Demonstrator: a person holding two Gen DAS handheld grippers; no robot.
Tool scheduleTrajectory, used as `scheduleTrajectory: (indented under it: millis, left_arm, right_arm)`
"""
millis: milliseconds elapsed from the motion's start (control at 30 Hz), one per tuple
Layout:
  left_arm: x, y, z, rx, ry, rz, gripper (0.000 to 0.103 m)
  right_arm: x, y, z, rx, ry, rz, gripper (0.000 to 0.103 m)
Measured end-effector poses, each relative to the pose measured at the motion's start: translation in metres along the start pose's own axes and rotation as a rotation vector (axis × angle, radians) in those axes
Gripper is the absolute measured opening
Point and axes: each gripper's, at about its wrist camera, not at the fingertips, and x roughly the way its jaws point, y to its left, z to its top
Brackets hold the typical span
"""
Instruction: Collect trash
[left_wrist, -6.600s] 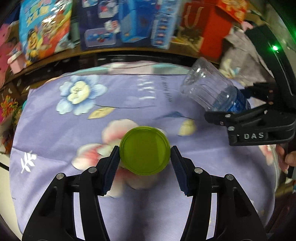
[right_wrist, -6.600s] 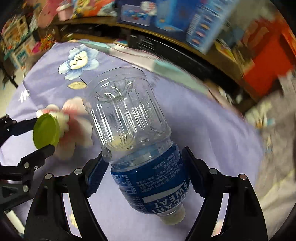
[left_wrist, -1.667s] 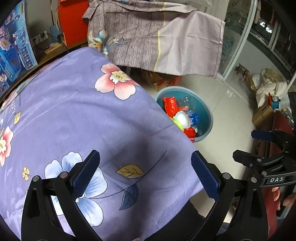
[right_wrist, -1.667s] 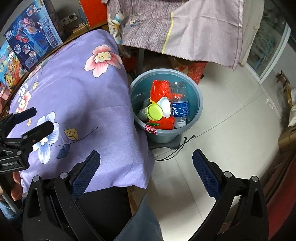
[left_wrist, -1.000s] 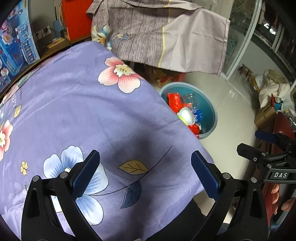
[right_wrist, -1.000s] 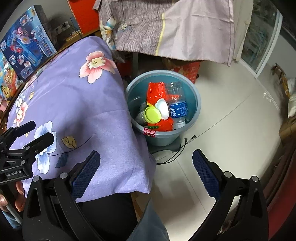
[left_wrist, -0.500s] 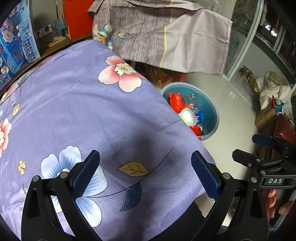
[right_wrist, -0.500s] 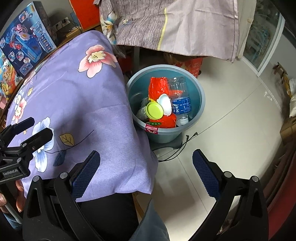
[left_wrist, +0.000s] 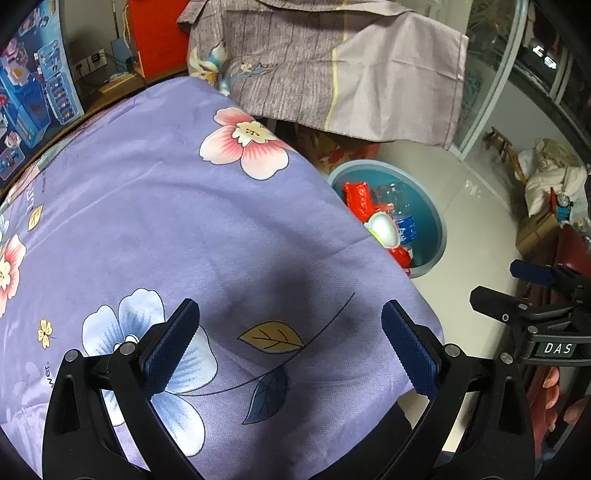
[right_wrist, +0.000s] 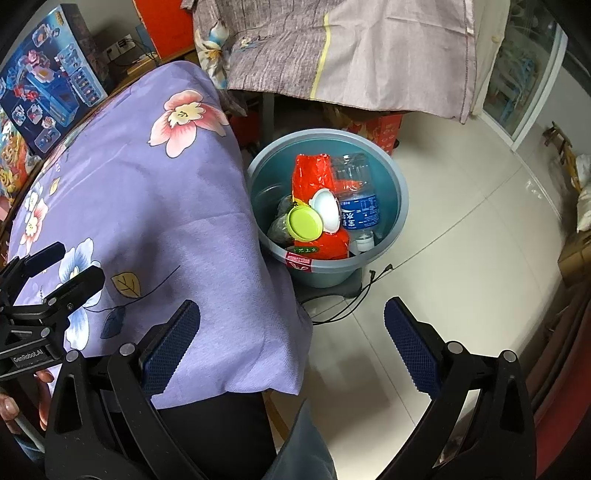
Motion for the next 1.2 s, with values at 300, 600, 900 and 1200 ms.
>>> scheduleTrajectory:
  millis: [300, 600, 900, 1200]
  left_arm:
    - [0.0013, -0.0007, 0.0003, 0.003, -0.001, 0.018, 0.099]
    - [0.0002, -0.0021, 0.0007, 0.004, -0.007, 0.032, 0.099]
    - [-0.0006, -0.002, 0.0022, 0.005, -0.013, 0.057, 0.099]
    - [-0.001, -0.0061, 0.0033, 0.029, -0.007, 0.051, 0.099]
  right_arm:
    - [0.003, -0.0011, 0.0014, 0.001, -0.002, -0.017, 0.096]
    - [0.0054, -0.0005, 0.0015, -0.003, -0.005, -0.035, 0.096]
    - [0.0057, -0.0018, 0.0028, -0.013, -0.017, -0.062, 0.096]
    - [0.0059, -0.0065, 0.0026, -0.005, -0.023, -0.079, 0.096]
